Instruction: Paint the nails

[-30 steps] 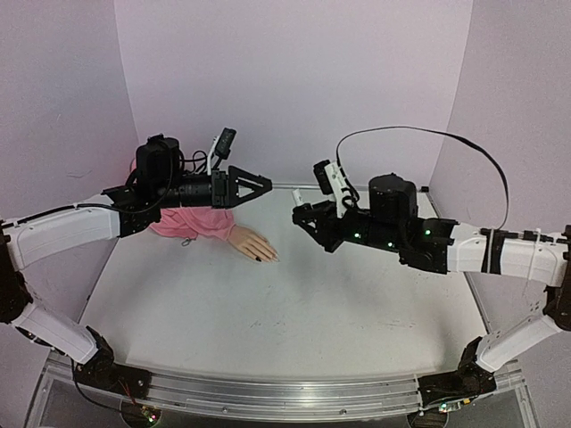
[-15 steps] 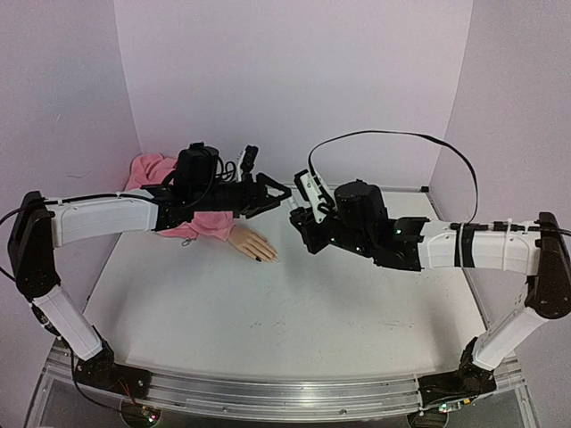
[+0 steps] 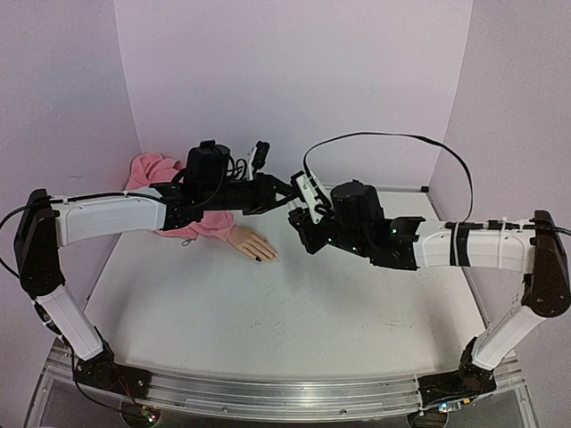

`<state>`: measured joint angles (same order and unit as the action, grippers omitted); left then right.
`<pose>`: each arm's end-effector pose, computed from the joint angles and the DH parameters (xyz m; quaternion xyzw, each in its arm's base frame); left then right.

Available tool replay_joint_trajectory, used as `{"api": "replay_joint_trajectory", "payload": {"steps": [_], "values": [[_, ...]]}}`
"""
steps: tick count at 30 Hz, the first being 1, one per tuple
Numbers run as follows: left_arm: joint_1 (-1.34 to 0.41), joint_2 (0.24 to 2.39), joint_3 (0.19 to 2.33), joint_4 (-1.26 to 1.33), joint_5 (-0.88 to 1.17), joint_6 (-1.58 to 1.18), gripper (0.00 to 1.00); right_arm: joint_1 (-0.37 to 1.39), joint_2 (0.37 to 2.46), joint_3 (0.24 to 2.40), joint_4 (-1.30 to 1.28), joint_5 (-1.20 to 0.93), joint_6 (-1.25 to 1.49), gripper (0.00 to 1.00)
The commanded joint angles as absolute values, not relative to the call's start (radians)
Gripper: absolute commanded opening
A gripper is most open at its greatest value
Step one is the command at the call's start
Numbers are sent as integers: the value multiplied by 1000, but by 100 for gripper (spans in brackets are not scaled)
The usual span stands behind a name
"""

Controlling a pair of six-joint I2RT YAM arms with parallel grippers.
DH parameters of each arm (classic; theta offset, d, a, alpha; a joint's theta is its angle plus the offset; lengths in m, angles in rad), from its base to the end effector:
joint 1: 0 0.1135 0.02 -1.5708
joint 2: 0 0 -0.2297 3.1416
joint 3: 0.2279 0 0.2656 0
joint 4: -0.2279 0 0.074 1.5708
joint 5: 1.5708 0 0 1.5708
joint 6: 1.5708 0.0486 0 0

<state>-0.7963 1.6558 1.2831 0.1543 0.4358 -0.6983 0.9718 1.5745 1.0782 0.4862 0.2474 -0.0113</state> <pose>0.2774 -0.3128 0.2785 0.1724 0.7540 -0.5390 0.3336 0.2343 0.3220 0.2715 -0.2563 0.6627 0.2448 0.6597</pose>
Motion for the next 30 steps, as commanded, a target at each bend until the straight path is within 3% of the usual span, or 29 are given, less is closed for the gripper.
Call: {"api": "replay_joint_trajectory", "payload": {"steps": [1,6,10,12,17,19,27,28,30], "values": [[-839,1639,1325,160,456,-657,18,977,1548,1126,546,227,-8,0],[-860,1620,1323,154,504,-623,8,977,1495,1095,566,150,38,0],[-867,1613,1336,156,662,-550,0,976,1397,1031,618,-29,42,0],[-870,1603,1341,159,785,-459,0,966,1324,989,654,-245,34,0],[-880,1520,1321,187,1124,-185,0,950,1228,919,877,-1074,116,0],[-880,1495,1328,192,1168,-135,0,951,1223,919,945,-1179,200,0],[-880,1469,1347,195,1060,-163,2,949,1178,882,938,-1006,216,0],[-876,1457,1331,195,1008,-181,10,949,1173,877,916,-958,200,0],[-858,1423,1291,191,900,-225,36,949,1168,873,852,-848,151,0]]}}
